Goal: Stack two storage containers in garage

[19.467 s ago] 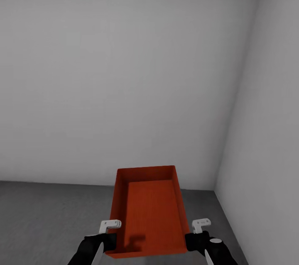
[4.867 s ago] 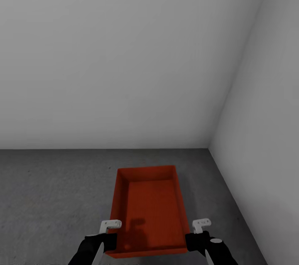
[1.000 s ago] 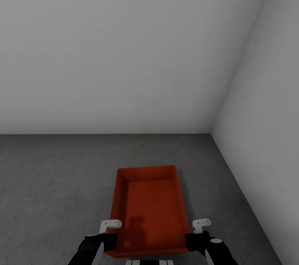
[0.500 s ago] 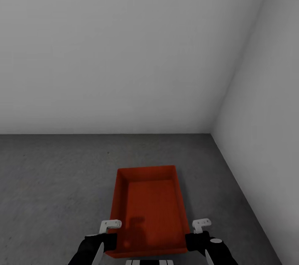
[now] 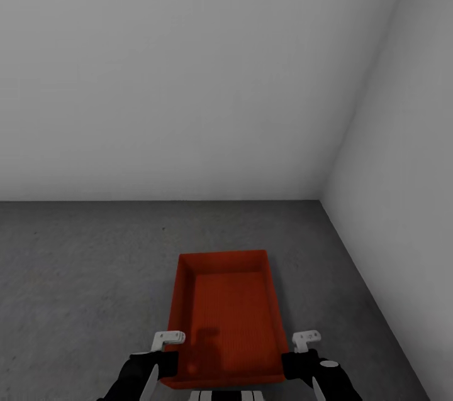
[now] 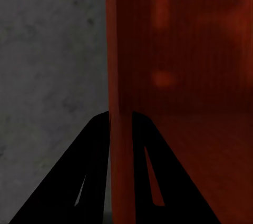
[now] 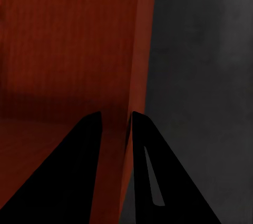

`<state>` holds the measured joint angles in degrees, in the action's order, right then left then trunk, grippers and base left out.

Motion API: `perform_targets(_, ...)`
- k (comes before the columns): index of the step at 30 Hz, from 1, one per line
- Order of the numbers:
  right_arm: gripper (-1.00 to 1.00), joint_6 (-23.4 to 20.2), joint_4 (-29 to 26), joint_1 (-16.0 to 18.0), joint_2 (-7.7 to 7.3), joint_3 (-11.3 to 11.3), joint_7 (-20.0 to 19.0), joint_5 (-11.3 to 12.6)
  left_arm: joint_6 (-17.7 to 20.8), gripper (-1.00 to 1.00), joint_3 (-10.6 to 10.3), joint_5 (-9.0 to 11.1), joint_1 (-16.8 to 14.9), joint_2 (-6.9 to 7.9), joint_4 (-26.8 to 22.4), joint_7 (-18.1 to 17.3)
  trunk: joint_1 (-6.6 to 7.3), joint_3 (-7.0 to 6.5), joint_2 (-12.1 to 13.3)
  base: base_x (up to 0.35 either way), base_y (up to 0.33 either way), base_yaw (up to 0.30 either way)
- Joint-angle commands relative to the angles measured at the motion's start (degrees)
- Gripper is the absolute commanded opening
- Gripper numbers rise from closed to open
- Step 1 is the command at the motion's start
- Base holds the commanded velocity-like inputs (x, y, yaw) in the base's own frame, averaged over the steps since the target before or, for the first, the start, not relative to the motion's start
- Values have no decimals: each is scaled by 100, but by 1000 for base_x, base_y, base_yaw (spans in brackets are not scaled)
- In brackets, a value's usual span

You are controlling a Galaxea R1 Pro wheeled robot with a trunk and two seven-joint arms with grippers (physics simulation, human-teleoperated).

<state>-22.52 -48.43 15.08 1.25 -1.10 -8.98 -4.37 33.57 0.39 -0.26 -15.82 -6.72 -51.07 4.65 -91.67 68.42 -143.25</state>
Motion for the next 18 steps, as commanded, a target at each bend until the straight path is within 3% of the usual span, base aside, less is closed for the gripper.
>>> perform_targets(1, -100, -33, 18, -5, 218, -235, -59, 42, -343, -100, 93, -46, 0, 4, 97, 27, -3, 7, 0, 0, 0, 0)
perform_targets(18, -100, -33, 18, -5, 218, -242, -59, 42, -335, -100, 93, -44, 0, -10, 97, 15, -3, 7, 0, 0, 0, 0)
